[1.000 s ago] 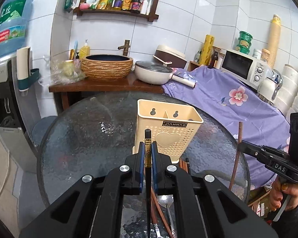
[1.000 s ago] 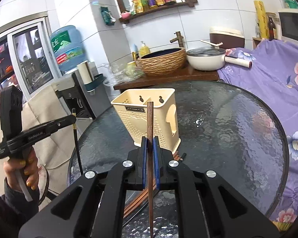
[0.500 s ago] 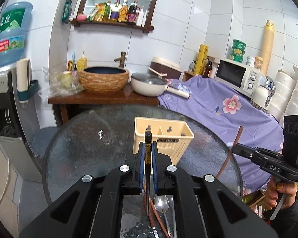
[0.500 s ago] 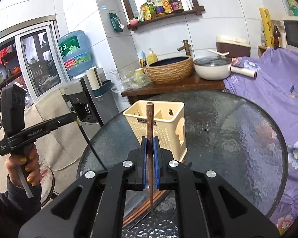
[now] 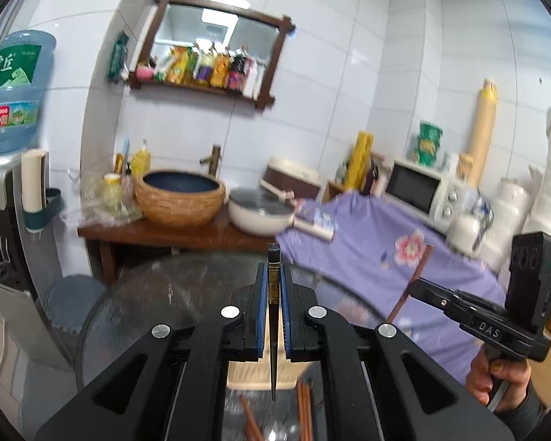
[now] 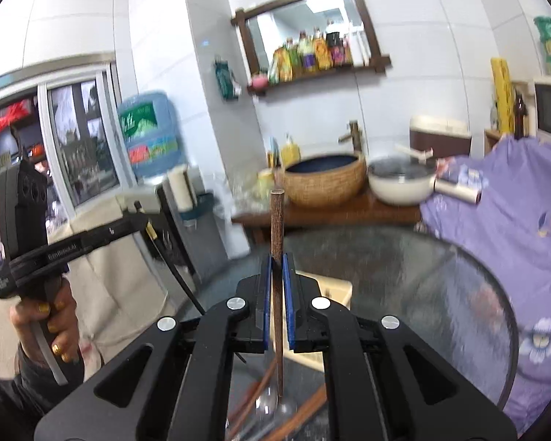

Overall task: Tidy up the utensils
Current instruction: 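Lift both chopsticks and carry them over the cream holder, then lower both chopsticks into the holder and open both tools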

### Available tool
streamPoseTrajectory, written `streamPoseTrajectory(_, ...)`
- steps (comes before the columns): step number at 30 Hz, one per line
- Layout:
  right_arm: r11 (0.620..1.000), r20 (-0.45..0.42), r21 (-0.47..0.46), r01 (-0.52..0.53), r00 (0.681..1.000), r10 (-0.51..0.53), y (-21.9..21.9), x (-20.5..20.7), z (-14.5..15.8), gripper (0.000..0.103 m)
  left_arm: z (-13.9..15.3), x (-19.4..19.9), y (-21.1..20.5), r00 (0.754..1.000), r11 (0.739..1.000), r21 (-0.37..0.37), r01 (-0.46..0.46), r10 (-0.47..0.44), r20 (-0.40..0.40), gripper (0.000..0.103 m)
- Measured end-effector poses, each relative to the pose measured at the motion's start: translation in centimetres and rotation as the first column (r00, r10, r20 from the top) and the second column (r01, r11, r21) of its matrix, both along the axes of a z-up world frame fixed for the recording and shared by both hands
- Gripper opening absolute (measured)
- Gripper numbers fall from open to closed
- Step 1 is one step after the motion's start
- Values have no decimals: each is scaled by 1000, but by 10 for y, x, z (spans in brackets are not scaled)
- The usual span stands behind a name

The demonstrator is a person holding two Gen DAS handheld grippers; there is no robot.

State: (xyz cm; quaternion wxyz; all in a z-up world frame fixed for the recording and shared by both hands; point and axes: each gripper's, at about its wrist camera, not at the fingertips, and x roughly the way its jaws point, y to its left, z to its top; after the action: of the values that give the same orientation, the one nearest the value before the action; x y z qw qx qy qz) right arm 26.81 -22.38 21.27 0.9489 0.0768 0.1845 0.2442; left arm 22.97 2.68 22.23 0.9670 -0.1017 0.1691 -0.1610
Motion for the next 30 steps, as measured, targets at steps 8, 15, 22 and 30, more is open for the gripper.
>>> streamPoseTrajectory(8, 992, 111, 32, 125, 986, -128, 3, 33, 37, 7, 24, 46, -1, 989, 989, -60, -137, 141, 54, 7)
streamPoseTrajectory(15, 983, 90, -3, 182, 979, -181, 13, 61, 4, 7, -3, 74, -7, 984, 982, -59, -177, 178, 19, 7)
streamPoseTrajectory(22, 981, 16, -59, 182, 983, -182, 22, 77, -46, 7, -48, 88, -16, 985, 986, -32, -163, 161, -59, 7)
streamPoseTrajectory(30, 981, -37, -76, 180, 982, -183, 22, 86, -74, 7, -80, 97, -24, 983, 990, 14, -144, 144, -115, 7)
